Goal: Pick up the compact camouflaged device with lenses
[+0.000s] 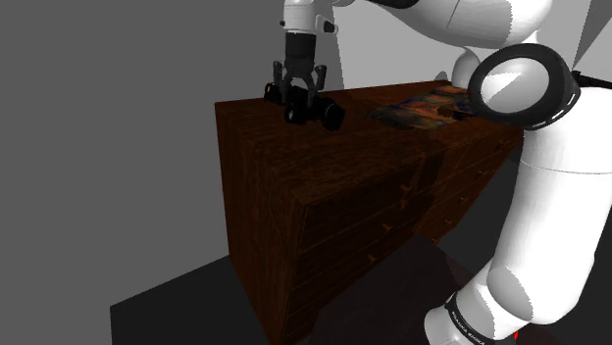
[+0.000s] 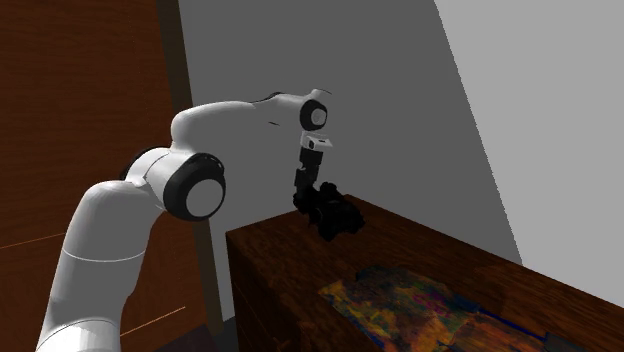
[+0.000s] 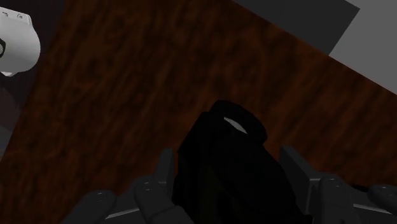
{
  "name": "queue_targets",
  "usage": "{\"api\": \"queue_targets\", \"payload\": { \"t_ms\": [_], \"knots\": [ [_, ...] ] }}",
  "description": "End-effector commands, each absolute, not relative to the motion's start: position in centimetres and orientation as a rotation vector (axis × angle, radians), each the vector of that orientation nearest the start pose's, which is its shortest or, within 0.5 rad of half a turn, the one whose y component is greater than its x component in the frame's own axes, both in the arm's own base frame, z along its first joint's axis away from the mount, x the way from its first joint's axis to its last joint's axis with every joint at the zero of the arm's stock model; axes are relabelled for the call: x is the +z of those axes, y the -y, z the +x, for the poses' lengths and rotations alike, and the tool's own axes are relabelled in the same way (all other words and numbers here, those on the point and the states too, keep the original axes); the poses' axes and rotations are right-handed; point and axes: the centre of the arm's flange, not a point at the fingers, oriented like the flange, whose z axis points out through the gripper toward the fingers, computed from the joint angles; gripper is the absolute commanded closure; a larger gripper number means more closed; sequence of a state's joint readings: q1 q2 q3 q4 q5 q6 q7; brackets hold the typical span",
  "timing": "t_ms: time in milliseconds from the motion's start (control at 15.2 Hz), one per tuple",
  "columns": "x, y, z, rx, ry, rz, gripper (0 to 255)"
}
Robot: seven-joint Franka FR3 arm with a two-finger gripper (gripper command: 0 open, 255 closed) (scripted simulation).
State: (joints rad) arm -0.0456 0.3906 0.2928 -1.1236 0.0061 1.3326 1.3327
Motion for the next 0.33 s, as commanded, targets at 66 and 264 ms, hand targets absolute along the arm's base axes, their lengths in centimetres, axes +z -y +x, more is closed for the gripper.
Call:
{"api": "queue_targets", "payload": {
  "t_ms": [66,264],
  "knots": [
    [60.2,-11.6,62.9,0.316,-1.645,-2.697,255],
    [60.8,-11.6,62.9,0.316,-1.645,-2.697,255]
  ]
}}
